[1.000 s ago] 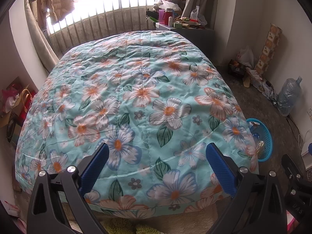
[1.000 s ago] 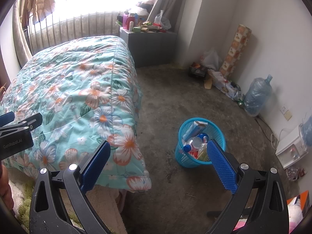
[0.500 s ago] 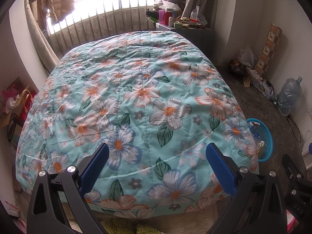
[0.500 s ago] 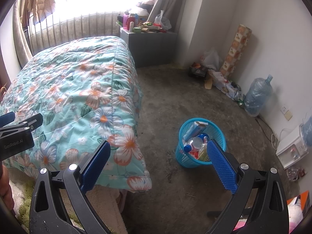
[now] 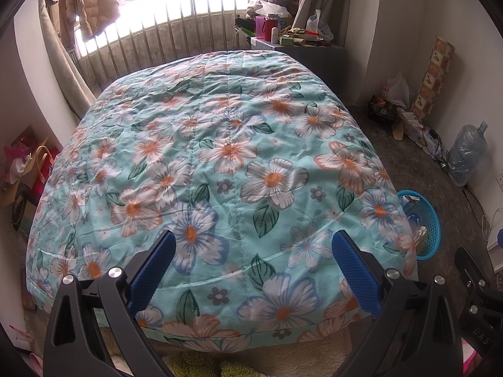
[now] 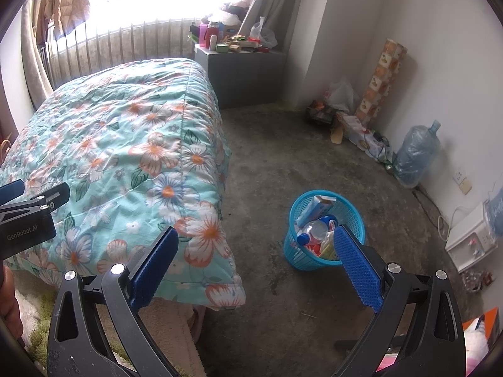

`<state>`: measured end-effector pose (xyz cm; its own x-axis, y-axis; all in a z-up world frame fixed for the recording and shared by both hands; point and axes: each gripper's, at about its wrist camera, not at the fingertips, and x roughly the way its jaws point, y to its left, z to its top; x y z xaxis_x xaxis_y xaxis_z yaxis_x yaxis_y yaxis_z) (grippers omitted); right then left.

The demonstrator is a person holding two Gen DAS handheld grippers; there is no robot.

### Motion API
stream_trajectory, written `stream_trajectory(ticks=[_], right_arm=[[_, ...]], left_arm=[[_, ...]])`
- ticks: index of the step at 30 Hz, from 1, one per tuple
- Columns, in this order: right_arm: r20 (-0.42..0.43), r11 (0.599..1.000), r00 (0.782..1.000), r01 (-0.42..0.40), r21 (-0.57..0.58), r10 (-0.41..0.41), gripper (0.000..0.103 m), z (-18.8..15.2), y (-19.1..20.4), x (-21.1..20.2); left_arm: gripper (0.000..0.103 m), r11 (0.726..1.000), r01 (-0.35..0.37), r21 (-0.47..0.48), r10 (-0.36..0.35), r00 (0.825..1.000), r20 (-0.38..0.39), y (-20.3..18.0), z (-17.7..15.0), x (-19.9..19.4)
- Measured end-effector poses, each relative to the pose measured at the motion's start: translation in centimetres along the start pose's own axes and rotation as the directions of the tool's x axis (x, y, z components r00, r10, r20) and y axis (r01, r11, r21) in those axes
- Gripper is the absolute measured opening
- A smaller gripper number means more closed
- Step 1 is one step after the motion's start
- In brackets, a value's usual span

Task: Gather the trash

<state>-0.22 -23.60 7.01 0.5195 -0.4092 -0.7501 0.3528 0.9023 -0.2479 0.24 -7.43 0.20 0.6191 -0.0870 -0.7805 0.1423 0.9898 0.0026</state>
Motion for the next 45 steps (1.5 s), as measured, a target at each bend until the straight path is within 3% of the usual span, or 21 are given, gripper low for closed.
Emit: stream_trajectory(ticks=[45], right_arm=[[0.003, 1.000, 1.000, -0.006, 0.004, 0.006, 0.095, -0.09, -0.22, -0.01]], left_arm=[[0.097, 1.000, -0.002, 0.004, 0.002, 1.000, -0.002, -0.02, 0.09, -0.08]])
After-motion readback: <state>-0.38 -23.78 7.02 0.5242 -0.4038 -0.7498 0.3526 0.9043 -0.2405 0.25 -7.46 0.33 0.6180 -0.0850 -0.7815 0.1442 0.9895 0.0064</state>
